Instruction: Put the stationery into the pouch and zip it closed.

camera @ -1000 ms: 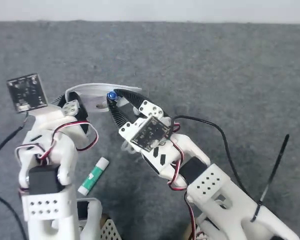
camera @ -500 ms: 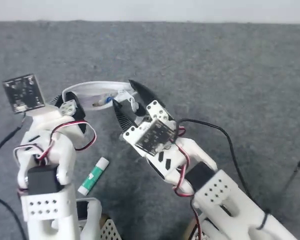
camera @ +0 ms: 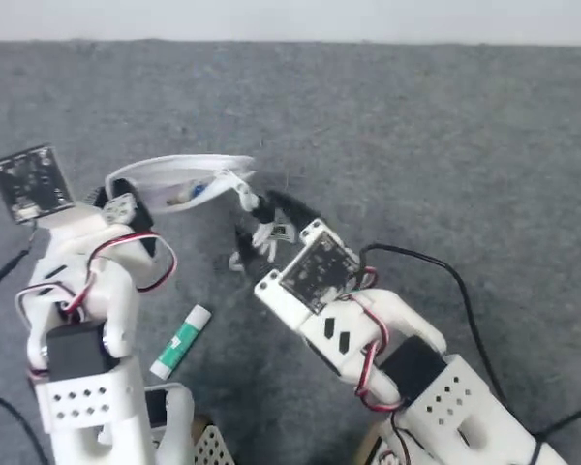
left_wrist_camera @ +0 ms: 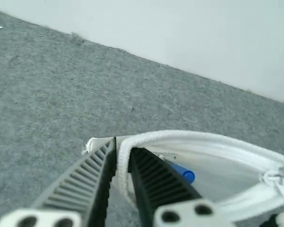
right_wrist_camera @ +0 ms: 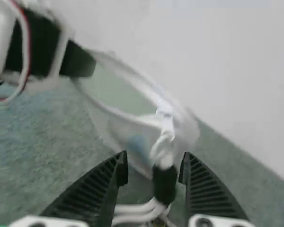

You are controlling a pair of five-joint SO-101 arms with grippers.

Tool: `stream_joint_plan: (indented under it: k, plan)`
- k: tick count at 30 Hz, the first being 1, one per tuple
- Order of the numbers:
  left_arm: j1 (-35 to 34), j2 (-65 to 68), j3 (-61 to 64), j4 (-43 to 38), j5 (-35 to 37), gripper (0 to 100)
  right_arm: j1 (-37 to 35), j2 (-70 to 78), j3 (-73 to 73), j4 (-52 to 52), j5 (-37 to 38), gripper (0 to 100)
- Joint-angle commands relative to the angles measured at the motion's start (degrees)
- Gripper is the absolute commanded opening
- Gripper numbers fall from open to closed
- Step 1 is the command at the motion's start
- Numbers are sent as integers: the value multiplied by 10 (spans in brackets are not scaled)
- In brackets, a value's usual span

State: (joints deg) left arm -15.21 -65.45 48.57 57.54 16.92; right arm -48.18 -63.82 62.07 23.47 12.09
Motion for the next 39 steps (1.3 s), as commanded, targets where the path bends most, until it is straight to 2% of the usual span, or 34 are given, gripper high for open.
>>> stream_joint_plan:
  k: [1, 9, 16, 22, 24, 27, 32, 39]
  plan:
    - [-35, -4, -22, -27, 0, 10, -46, 9, -42, 29, -22, 166]
    - [-127, -4, -36, -26, 28, 10, -138, 138, -47, 22, -91, 168]
    - [-191, -2, -35, -40, 29, 10, -185, 272, -50, -62, -155, 167]
    - [-193, -2, -34, -40, 29, 10, -188, 361, -51, -150, -160, 167]
    - [-193, -2, -34, -40, 29, 10, -188, 386, -58, -175, -187, 167]
    - [-193, -2, -32, -40, 29, 10, -188, 425, -86, -180, -251, 167]
    - [-193, -2, -31, -40, 29, 10, -188, 495, -130, -180, -314, 167]
    - [-193, -1, -31, -37, 29, 10, -186, 579, -177, -171, -335, 166]
